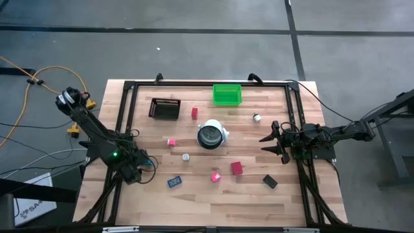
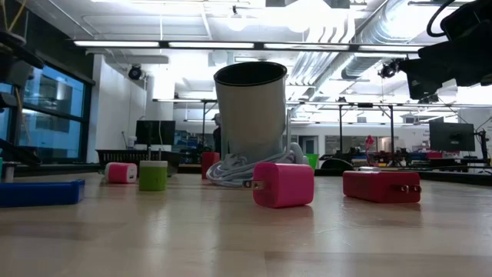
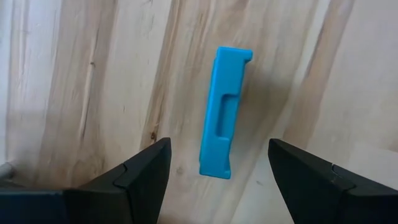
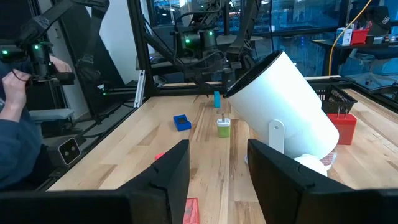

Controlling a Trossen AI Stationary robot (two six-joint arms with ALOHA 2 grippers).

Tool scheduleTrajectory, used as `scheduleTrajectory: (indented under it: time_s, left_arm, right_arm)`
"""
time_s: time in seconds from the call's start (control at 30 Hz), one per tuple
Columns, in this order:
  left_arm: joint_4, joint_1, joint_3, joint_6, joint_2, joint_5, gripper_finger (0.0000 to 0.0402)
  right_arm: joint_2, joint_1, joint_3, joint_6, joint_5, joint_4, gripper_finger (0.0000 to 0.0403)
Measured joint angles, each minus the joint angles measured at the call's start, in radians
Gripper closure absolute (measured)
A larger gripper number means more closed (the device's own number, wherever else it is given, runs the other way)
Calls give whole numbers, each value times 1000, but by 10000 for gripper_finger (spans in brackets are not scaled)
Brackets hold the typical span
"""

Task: Pick & Place Office items
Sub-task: Put the light blue digital timer into the green bin

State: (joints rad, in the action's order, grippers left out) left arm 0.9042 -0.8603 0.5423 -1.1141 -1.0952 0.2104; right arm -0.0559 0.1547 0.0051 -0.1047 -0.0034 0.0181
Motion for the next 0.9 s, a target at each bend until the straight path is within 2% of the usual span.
scheduleTrajectory:
  time_s: [0.53,0.9]
  left_arm:
    - [-69,-1,-50,0,2,-3,140]
    - [-66,-36,-99,-64,119,2,140]
  right_arm:
    - [0,0,0,0,0,0,255]
    - [0,0,0,0,0,0,255]
